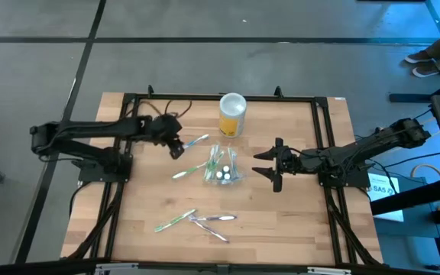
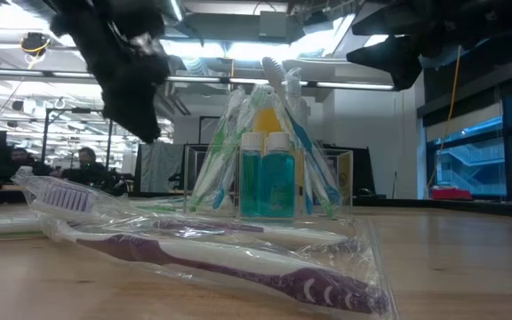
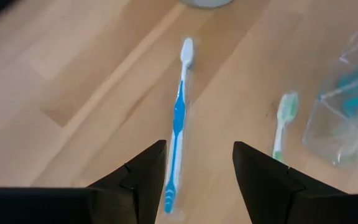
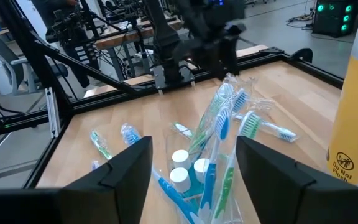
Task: Pick & Place toothbrushing station
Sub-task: Put the blue toothbrush into the transparent organizer
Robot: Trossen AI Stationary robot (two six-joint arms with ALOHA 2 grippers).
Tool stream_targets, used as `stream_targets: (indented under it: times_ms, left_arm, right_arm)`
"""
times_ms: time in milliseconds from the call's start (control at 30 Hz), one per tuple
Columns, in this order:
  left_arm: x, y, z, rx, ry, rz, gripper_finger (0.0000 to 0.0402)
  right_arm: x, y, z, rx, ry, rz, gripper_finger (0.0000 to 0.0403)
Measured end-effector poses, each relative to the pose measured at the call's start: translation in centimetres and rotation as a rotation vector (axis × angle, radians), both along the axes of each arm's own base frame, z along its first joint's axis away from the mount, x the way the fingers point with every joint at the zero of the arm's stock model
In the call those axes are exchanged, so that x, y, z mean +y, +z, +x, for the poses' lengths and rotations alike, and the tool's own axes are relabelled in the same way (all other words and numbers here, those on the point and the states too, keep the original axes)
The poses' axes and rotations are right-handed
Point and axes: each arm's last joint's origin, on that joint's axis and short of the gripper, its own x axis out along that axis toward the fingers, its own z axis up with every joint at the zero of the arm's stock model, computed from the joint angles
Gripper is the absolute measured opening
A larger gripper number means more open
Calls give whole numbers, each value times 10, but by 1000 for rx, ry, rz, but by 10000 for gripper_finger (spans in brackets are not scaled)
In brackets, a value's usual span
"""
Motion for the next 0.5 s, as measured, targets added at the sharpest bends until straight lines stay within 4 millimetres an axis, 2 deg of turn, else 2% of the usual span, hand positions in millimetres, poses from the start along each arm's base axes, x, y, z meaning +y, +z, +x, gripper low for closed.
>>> stream_targets:
  times_ms: [233,367,500]
  left_arm:
    - [38,-27,7,43,127,-127,182]
    - [47,-39,10,67,153,-186,182]
    - [47,-37,18,63,121,-214,182]
  right_arm:
    - [0,0,0,0,0,0,236]
    - [0,0,0,0,0,0,248]
    - [0,0,0,2,0,-1,259]
